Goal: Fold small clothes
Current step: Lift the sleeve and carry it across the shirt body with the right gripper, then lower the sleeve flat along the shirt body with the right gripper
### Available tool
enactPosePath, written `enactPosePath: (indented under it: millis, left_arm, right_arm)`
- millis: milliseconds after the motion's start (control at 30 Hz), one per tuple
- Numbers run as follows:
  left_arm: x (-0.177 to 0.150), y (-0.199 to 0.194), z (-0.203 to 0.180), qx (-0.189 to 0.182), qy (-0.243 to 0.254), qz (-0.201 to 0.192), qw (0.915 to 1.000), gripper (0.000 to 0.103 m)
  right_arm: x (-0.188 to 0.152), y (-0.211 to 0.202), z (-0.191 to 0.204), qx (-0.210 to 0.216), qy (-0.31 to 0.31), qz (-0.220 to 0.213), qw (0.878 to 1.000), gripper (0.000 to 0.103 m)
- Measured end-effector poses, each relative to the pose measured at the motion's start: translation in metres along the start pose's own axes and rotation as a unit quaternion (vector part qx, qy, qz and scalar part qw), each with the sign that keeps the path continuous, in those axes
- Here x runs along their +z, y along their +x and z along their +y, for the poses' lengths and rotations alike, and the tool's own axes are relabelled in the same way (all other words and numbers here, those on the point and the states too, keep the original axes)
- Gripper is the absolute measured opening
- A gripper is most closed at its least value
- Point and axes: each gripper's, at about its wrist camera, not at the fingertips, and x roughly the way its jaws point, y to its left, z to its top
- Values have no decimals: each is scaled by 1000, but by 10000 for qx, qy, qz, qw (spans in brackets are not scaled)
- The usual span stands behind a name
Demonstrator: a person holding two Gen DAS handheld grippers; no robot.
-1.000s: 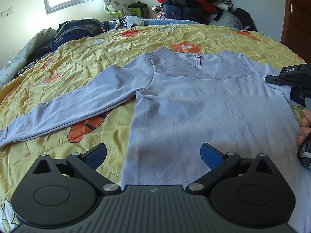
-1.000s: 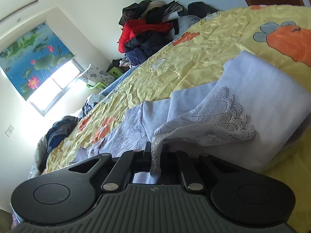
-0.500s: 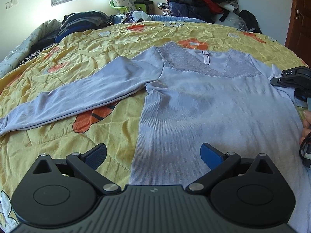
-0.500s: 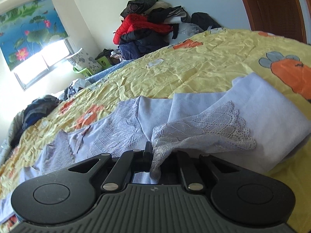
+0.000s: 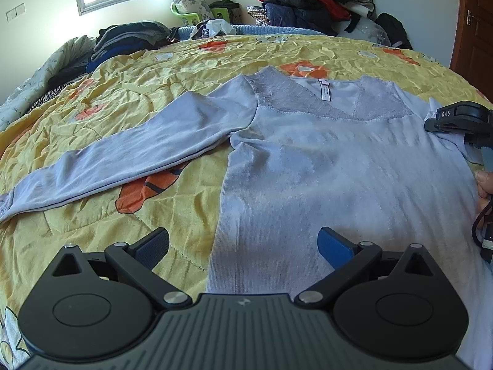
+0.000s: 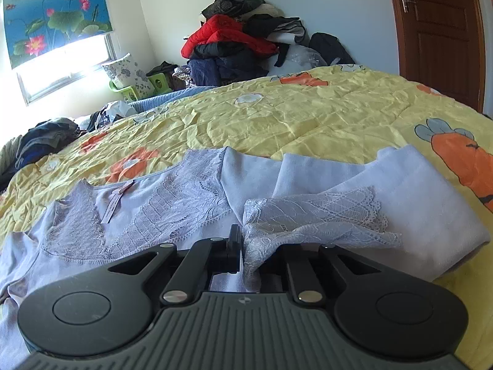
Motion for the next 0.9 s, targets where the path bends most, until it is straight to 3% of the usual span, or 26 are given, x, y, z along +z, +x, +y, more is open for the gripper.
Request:
enactPosePath:
  millis: [633, 900]
  left_arm:
    - [-3, 3, 11, -28, -103, 22, 9999, 103]
    - [-4, 3, 21, 56, -207, 20, 9998, 103]
  right_arm:
    - [0, 0, 11, -184, -356, 32, 9992, 19]
    - [5, -1, 11, -62, -201, -52, 9998, 19]
